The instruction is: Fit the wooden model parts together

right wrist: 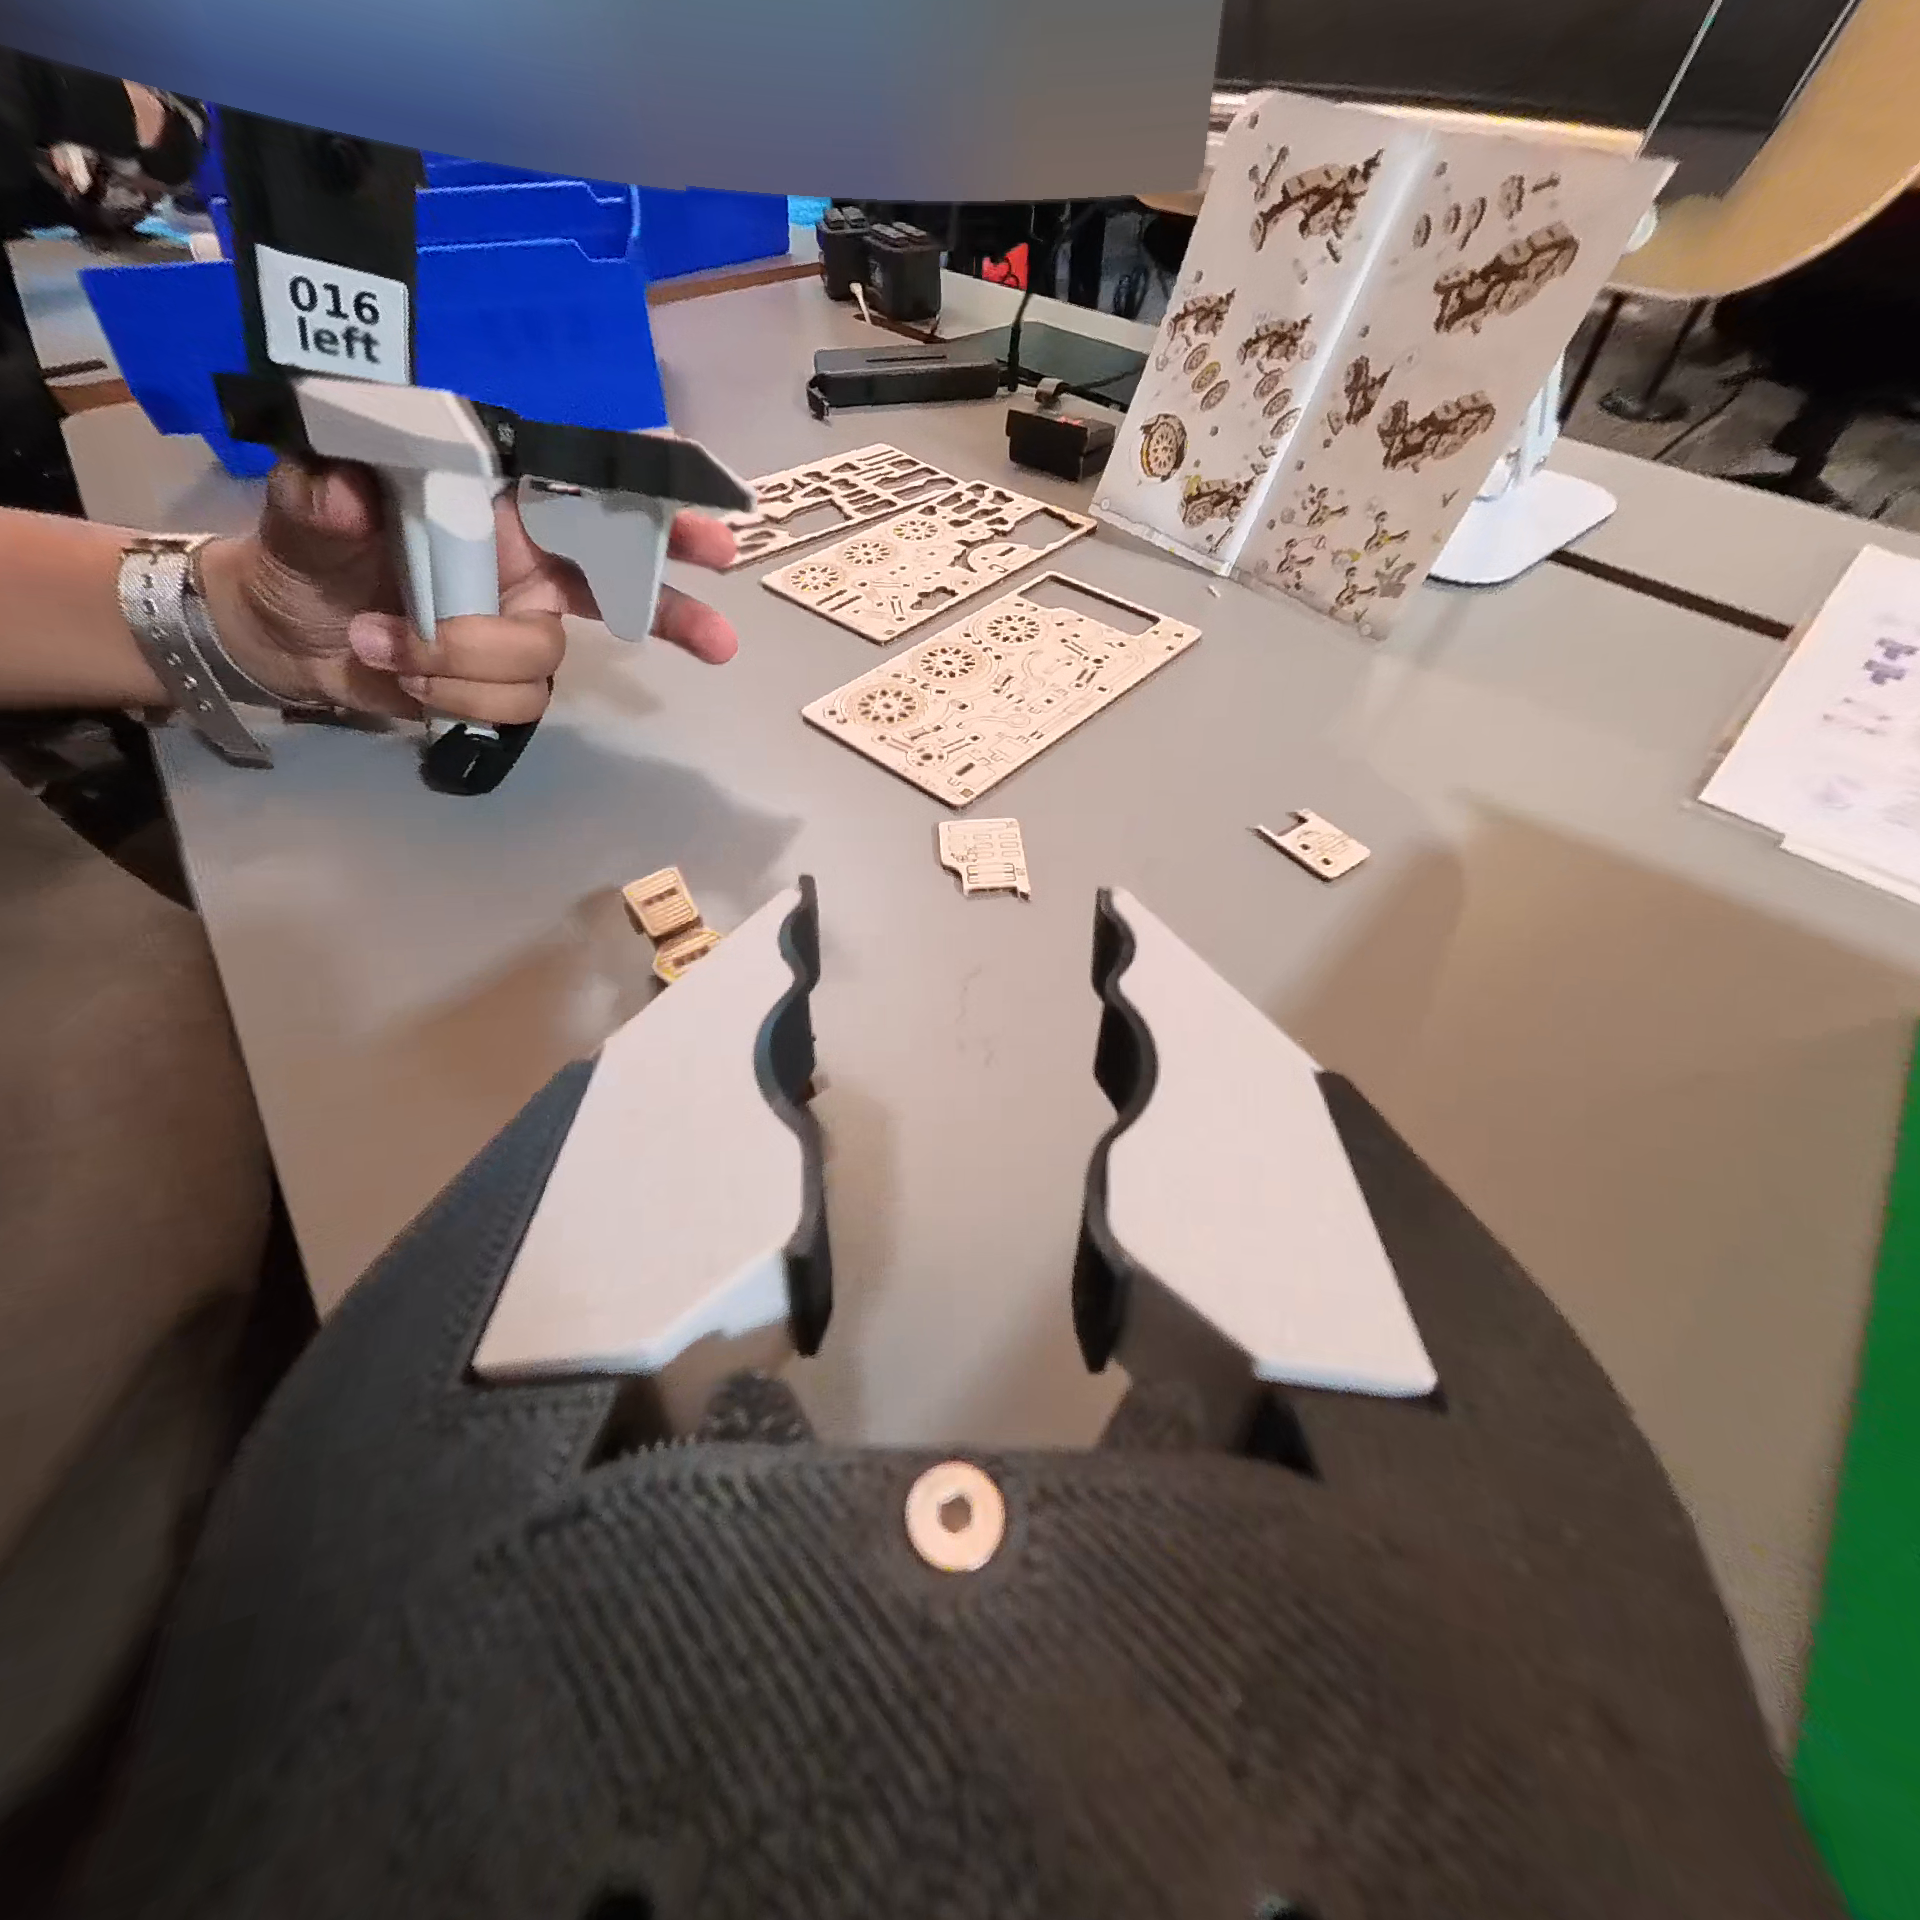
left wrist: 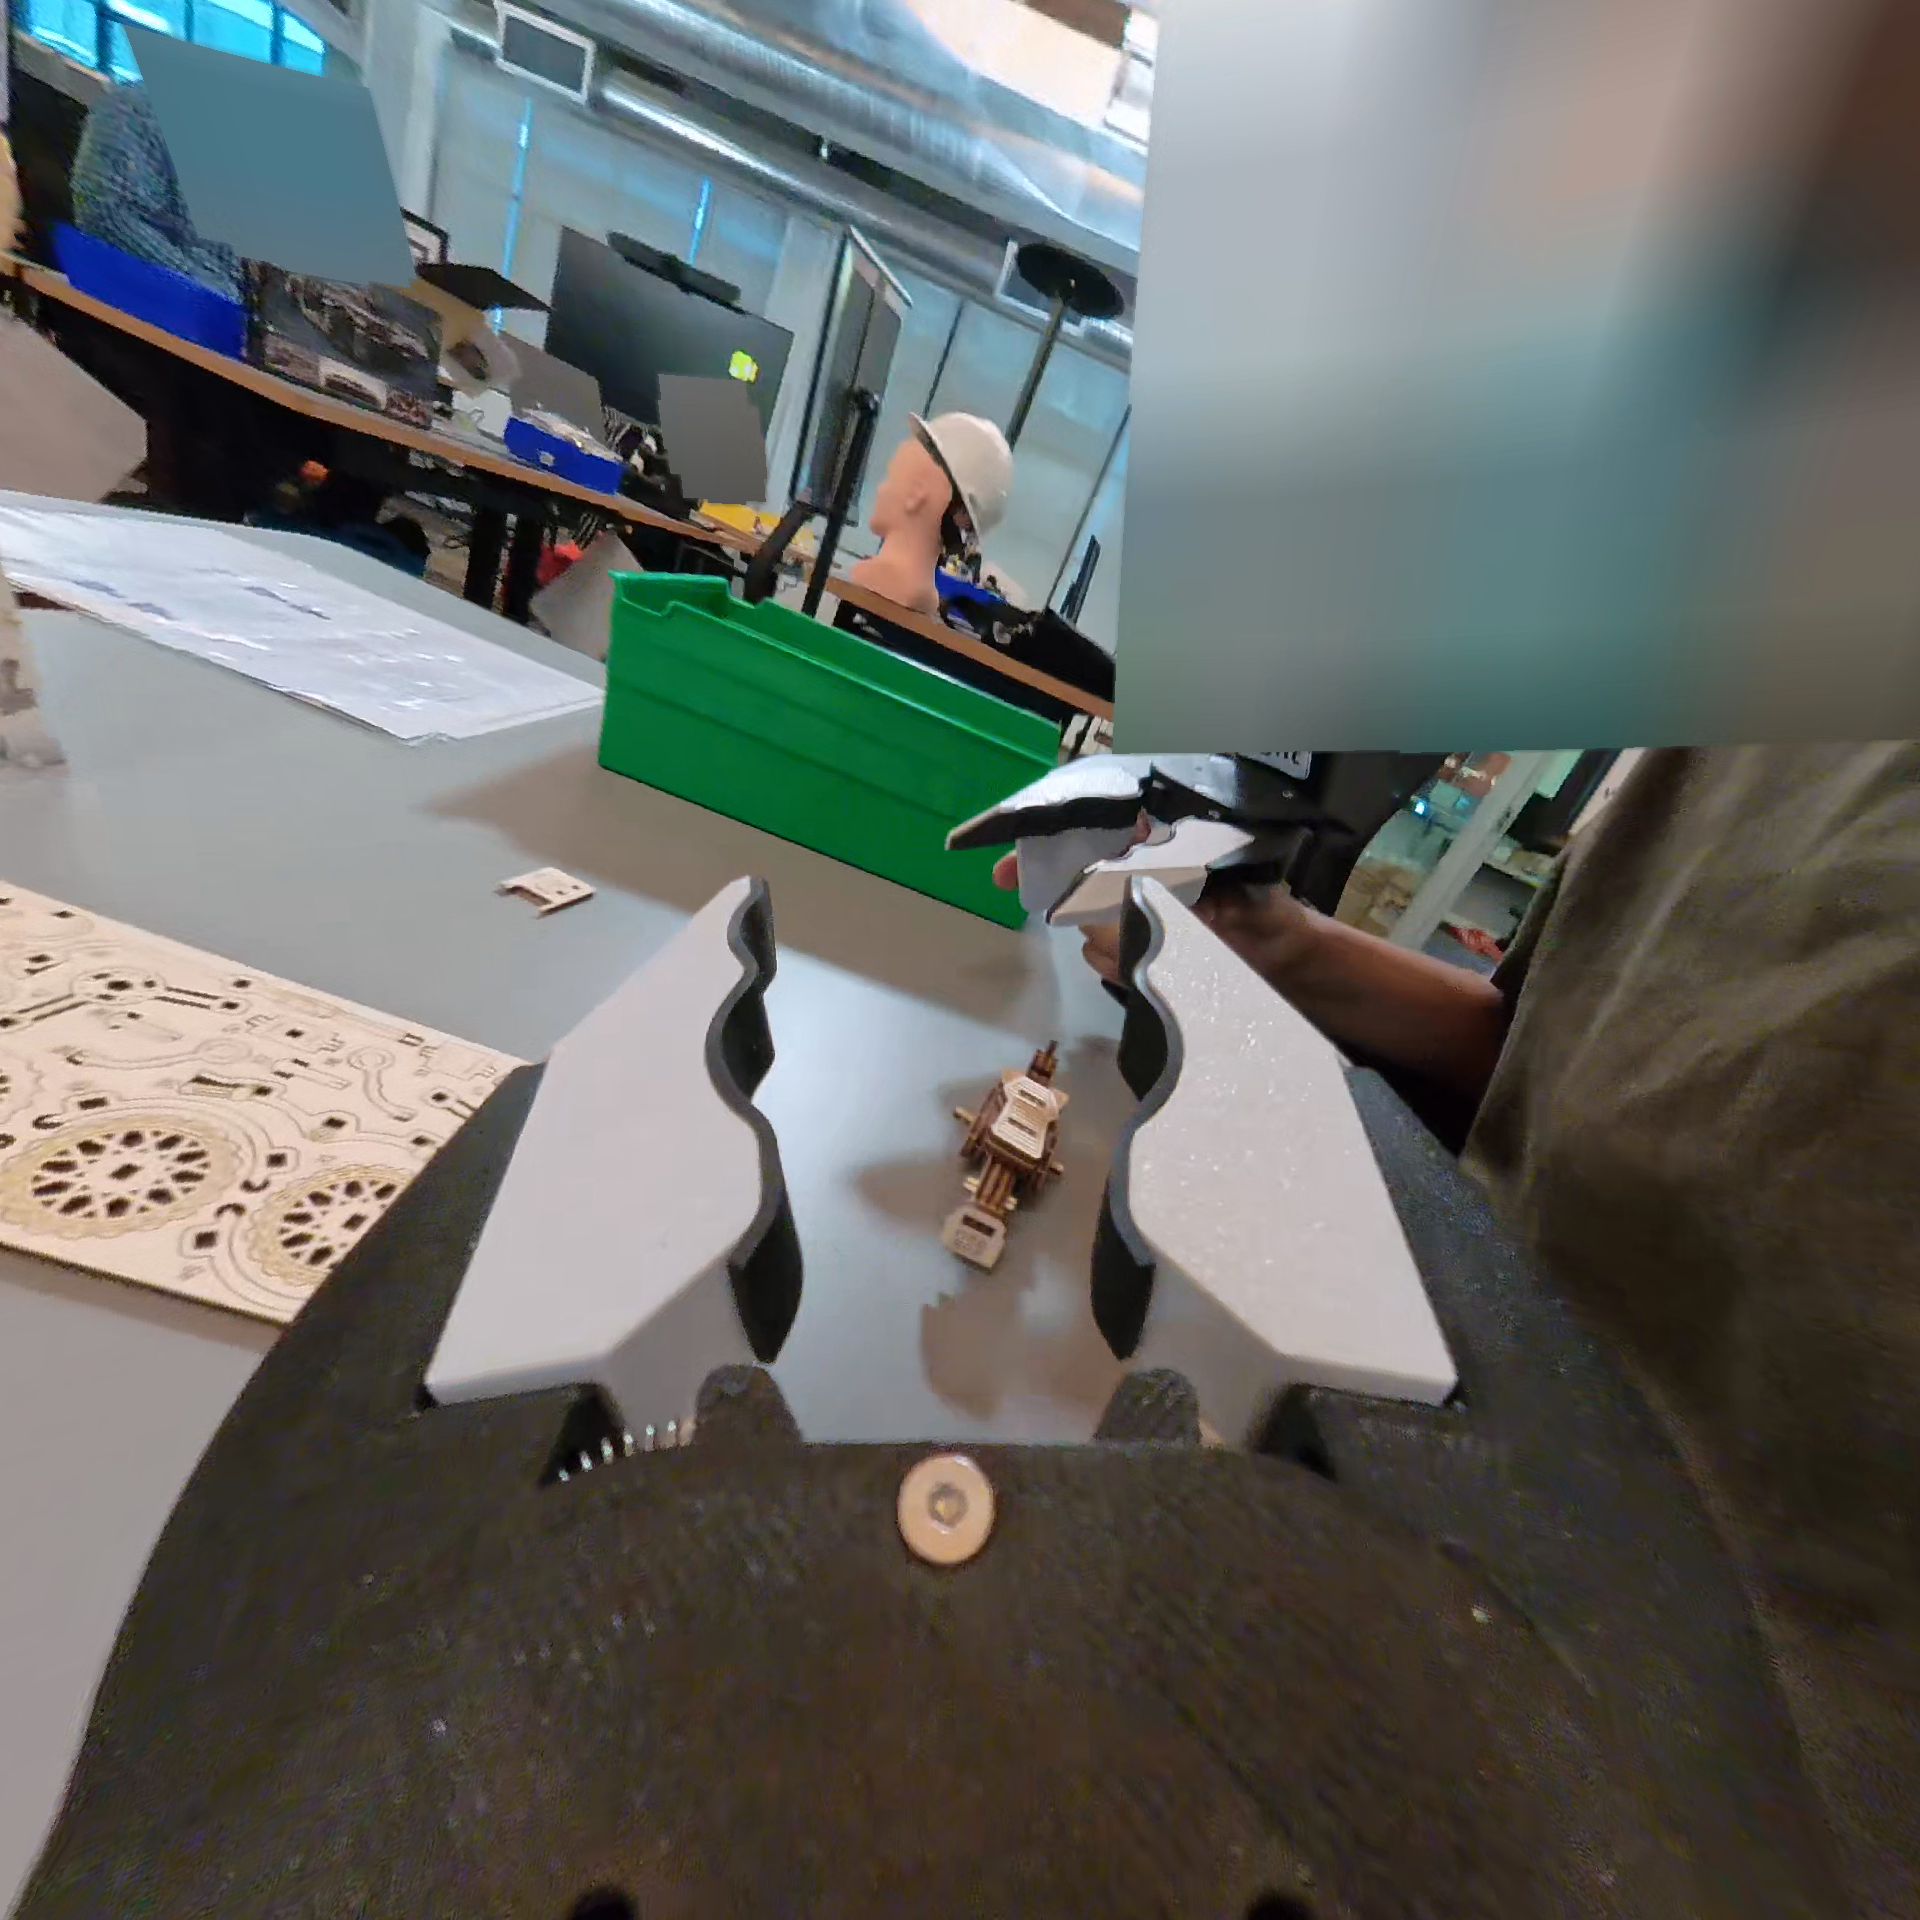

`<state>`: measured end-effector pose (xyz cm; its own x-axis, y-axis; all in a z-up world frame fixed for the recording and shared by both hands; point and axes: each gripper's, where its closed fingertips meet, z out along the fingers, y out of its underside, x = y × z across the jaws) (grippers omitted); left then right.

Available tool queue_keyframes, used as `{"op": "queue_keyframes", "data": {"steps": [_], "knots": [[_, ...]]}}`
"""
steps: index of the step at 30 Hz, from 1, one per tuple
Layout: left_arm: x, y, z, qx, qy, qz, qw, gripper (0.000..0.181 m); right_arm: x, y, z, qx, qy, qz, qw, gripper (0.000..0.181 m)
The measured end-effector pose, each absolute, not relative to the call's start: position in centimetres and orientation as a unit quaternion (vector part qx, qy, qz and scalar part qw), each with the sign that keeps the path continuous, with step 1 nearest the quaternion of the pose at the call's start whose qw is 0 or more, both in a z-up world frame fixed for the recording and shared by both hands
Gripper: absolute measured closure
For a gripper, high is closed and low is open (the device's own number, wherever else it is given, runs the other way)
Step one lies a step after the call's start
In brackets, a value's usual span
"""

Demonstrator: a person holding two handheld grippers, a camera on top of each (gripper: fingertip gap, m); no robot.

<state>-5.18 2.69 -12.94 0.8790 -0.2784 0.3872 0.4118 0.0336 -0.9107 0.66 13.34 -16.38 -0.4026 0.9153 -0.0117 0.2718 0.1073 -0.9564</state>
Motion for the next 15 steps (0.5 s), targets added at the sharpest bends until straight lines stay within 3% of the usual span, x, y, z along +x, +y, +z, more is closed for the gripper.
{"op": "queue_keyframes", "data": {"steps": [10,15], "knots": [[-9.7,3.0,-13.7,-0.610,-0.181,-0.288,0.716,0.120,-1.7,15.0,-17.3,-0.475,-0.653,0.513,0.291,0.135],[-7.3,2.8,-13.0,-0.603,-0.152,-0.333,0.709,0.122,-1.0,14.2,-17.0,-0.484,-0.645,0.522,0.276,0.142]]}}
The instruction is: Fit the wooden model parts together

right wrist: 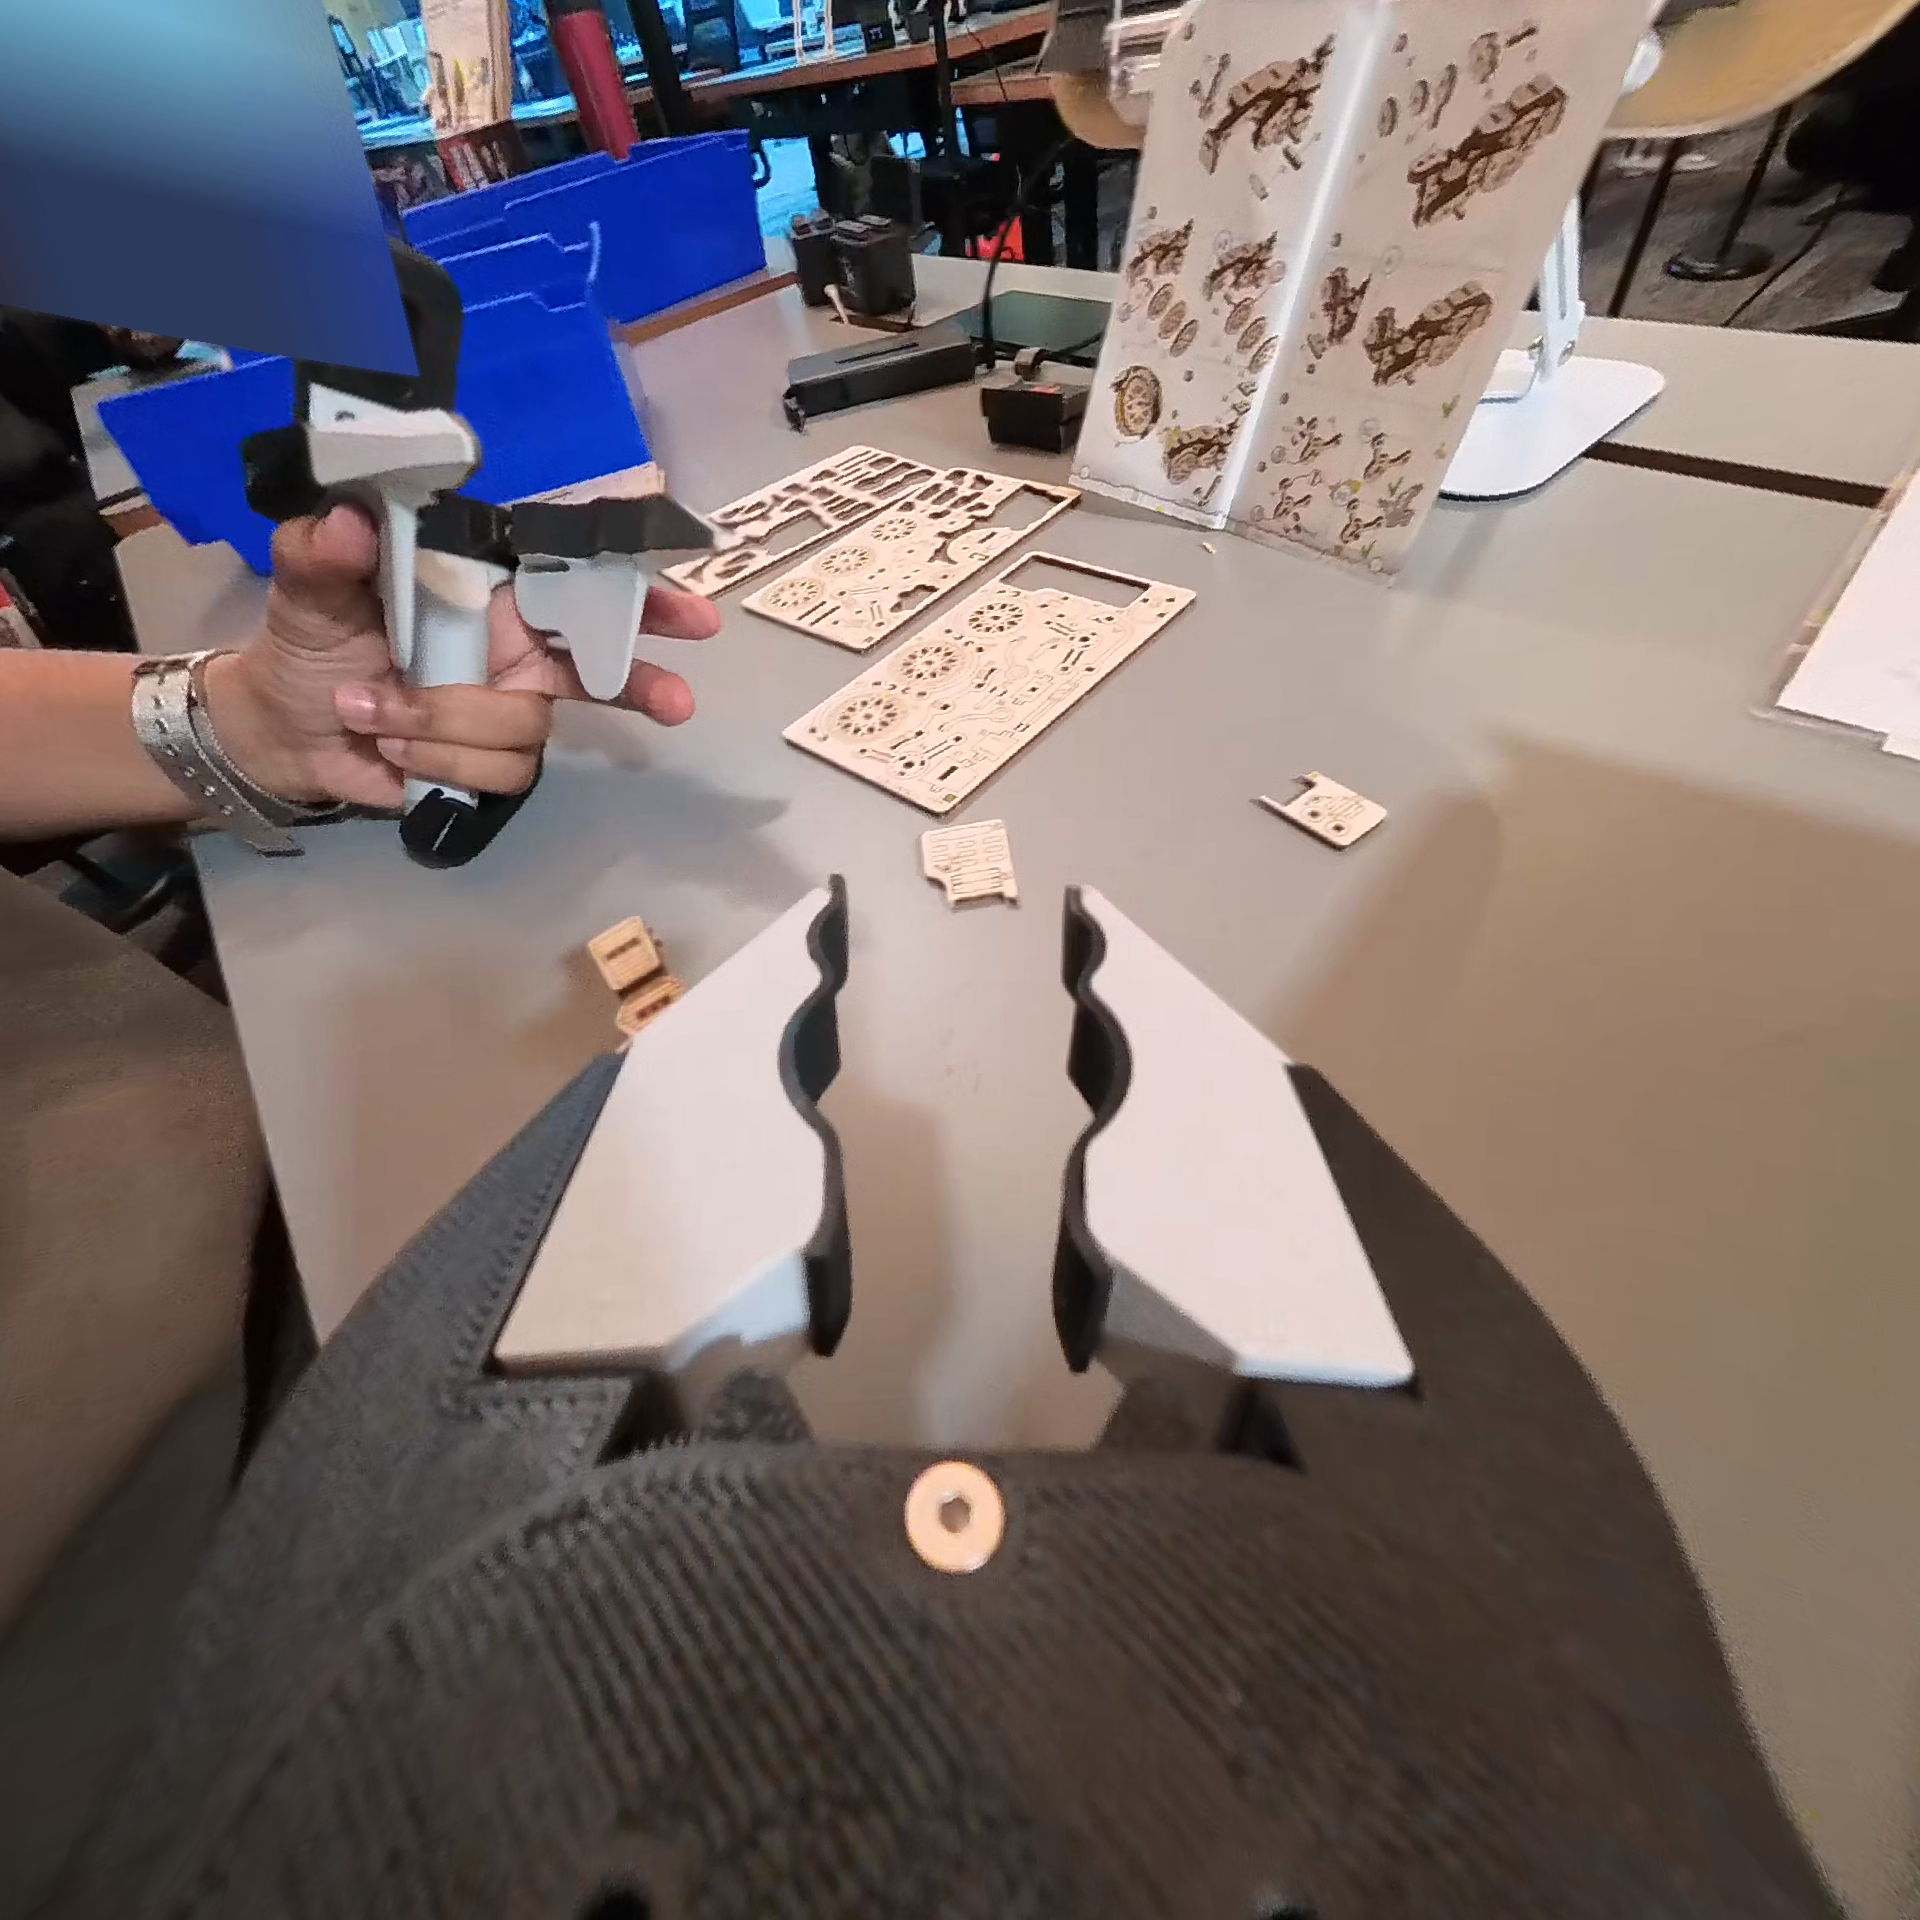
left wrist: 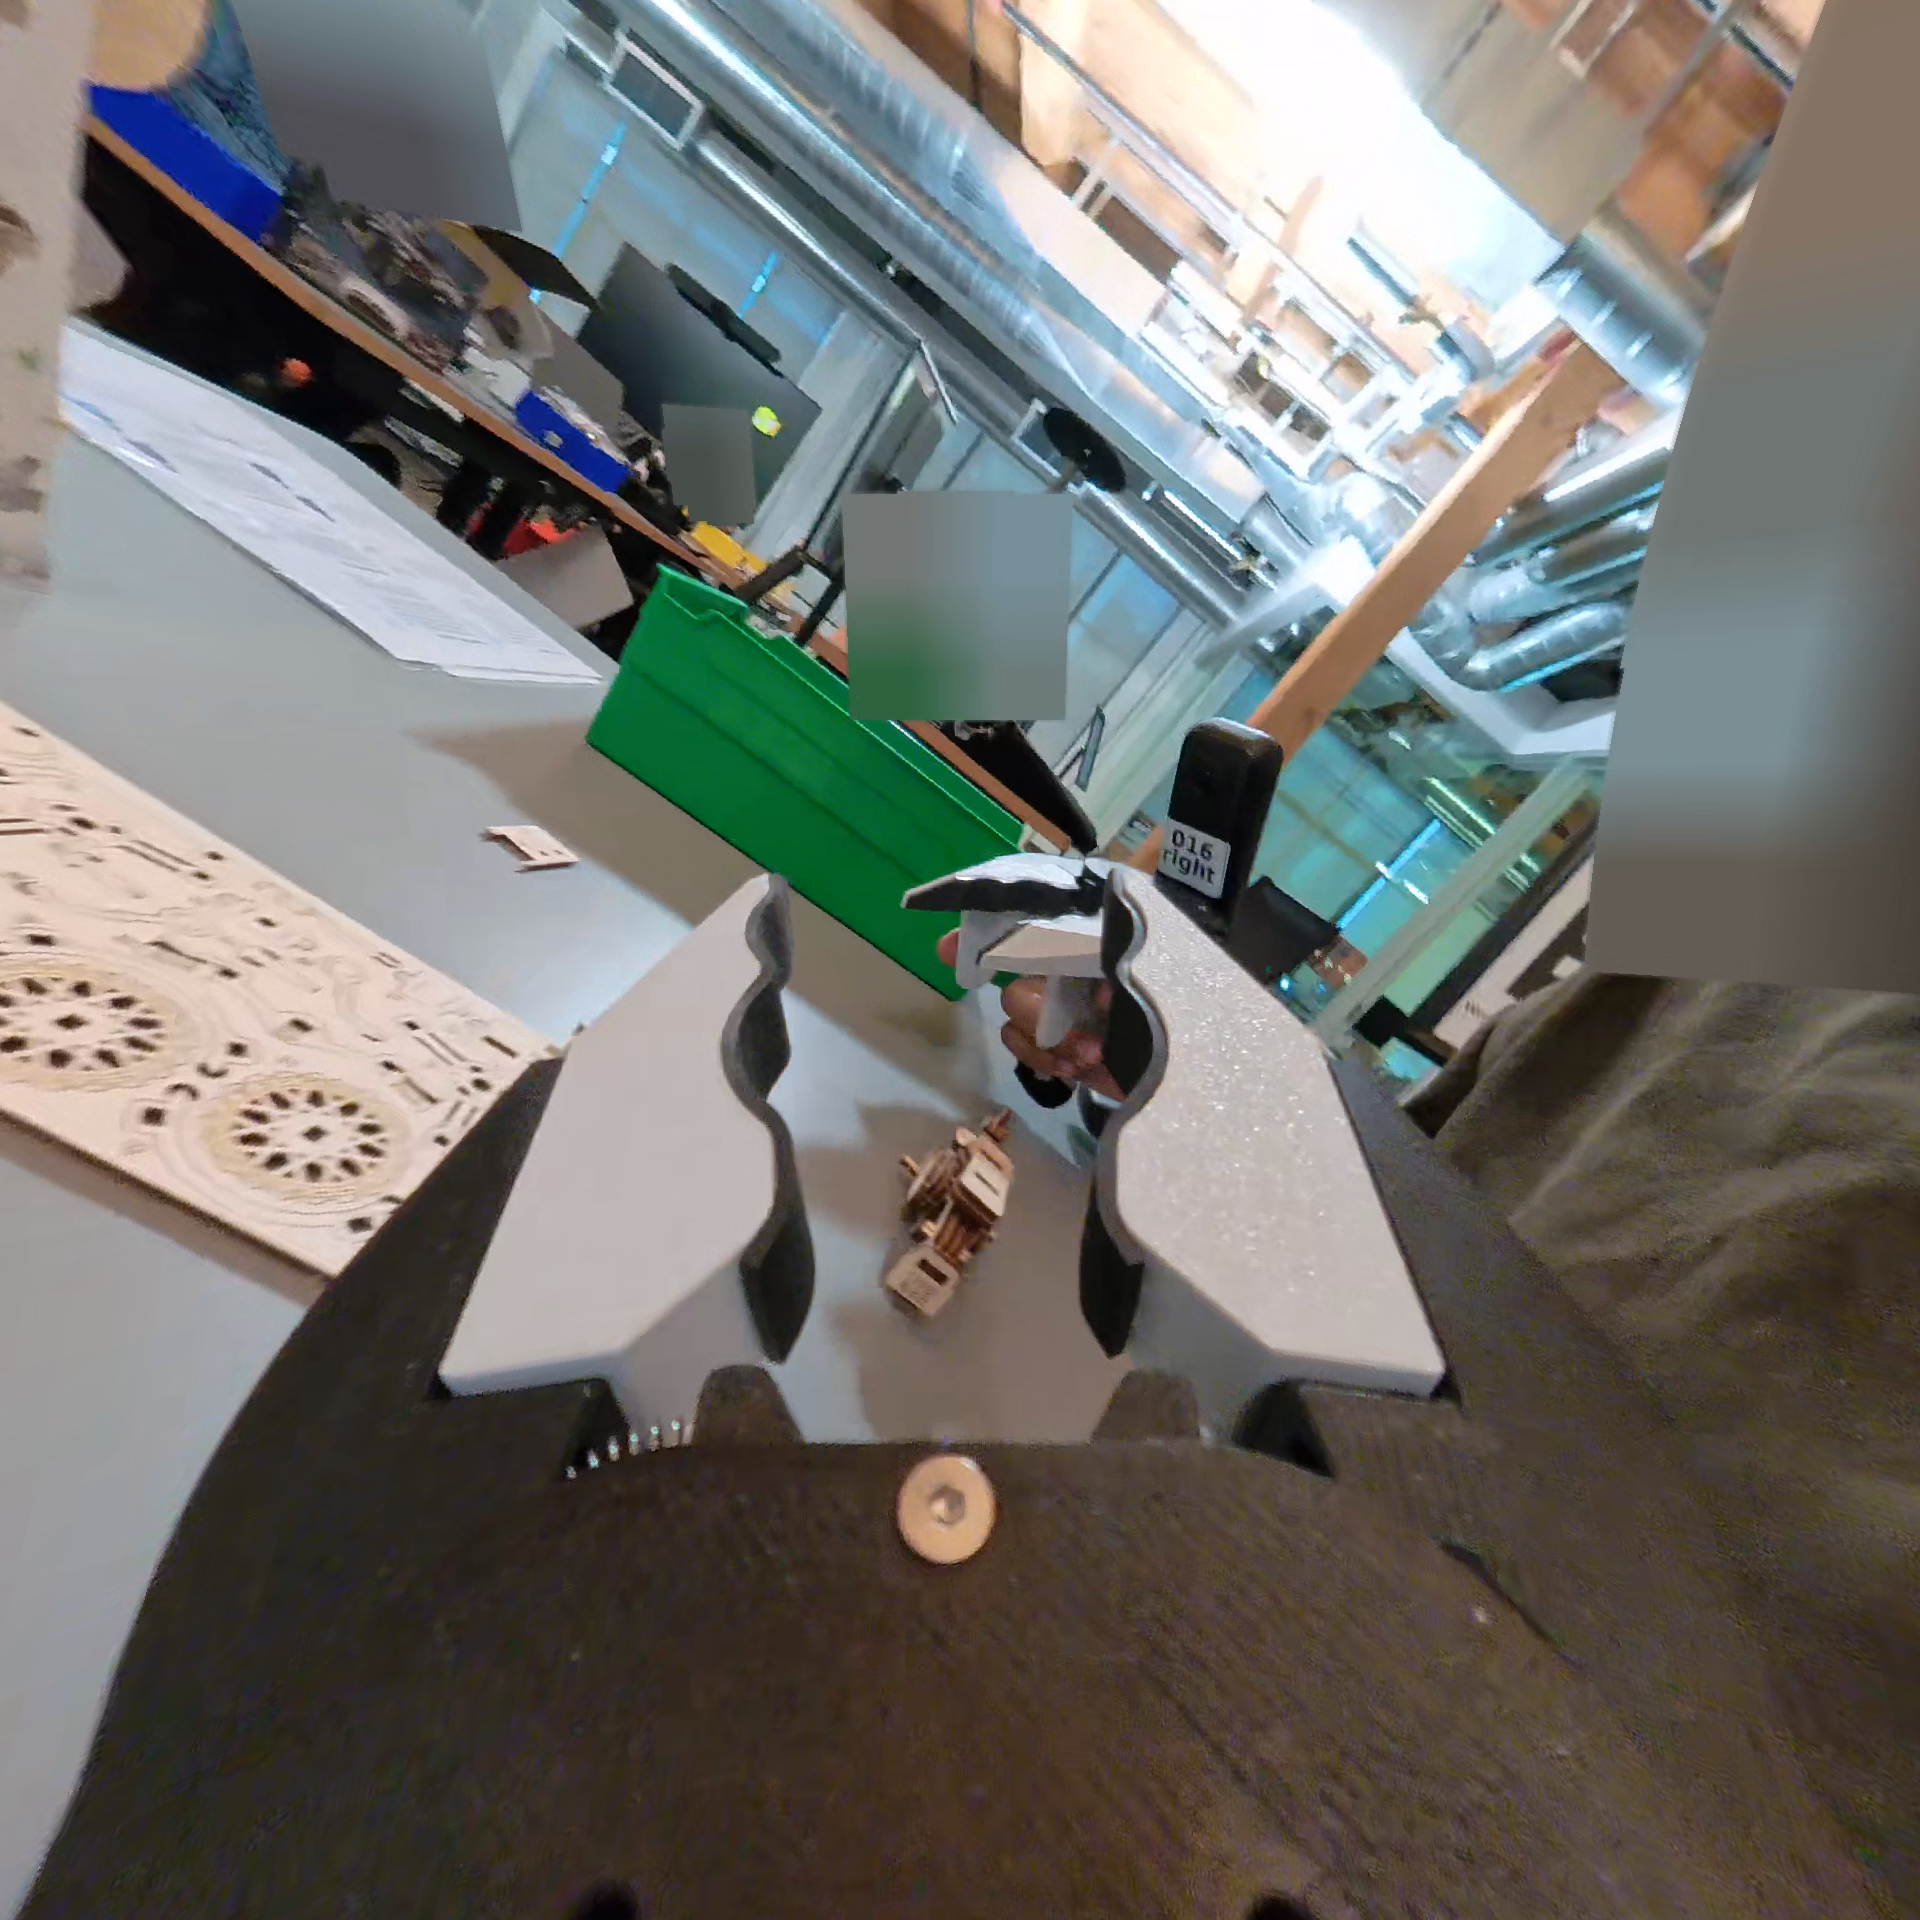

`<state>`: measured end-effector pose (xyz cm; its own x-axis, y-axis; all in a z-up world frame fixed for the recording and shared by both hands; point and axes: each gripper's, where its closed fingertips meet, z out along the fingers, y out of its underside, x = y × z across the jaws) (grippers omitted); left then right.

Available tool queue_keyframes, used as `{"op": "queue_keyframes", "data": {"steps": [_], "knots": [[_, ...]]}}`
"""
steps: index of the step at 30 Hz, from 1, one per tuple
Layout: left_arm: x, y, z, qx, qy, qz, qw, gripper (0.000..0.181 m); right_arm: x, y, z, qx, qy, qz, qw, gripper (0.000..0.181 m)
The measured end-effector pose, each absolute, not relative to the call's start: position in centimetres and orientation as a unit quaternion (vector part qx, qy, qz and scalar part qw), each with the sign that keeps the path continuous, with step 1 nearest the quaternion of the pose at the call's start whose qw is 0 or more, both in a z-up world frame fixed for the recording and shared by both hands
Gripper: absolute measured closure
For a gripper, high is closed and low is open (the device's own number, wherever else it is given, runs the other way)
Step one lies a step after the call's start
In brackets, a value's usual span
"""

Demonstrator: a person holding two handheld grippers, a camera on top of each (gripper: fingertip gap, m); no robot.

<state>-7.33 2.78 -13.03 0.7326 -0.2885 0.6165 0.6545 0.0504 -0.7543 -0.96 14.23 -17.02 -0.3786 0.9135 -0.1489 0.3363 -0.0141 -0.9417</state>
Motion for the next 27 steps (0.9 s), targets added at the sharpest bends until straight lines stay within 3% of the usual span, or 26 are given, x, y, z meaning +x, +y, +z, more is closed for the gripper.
{"op": "queue_keyframes", "data": {"steps": [7,10,14,19,22,27], "knots": [[-4.0,3.5,-13.6,-0.660,-0.076,-0.275,0.695,0.122,-1.2,13.0,-16.8,-0.457,-0.666,0.472,0.353,0.147],[-5.1,3.7,-13.7,-0.651,-0.115,-0.260,0.704,0.126,-2.4,13.6,-15.4,-0.472,-0.638,0.471,0.385,0.145],[-10.5,3.3,-13.6,-0.633,-0.243,-0.118,0.726,0.115,-4.7,11.8,-11.3,-0.452,-0.619,0.500,0.404,0.141],[-15.2,4.4,-14.5,-0.668,-0.295,-0.026,0.682,0.096,-10.8,11.1,-11.2,-0.491,-0.621,0.517,0.326,0.123],[-16.3,5.9,-15.9,-0.679,-0.315,-0.068,0.659,0.079,-14.3,12.3,-13.5,-0.493,-0.641,0.493,0.320,0.131],[-17.2,5.1,-16.0,-0.658,-0.315,-0.067,0.681,0.076,-15.7,12.7,-16.6,-0.451,-0.670,0.495,0.319,0.136]]}}
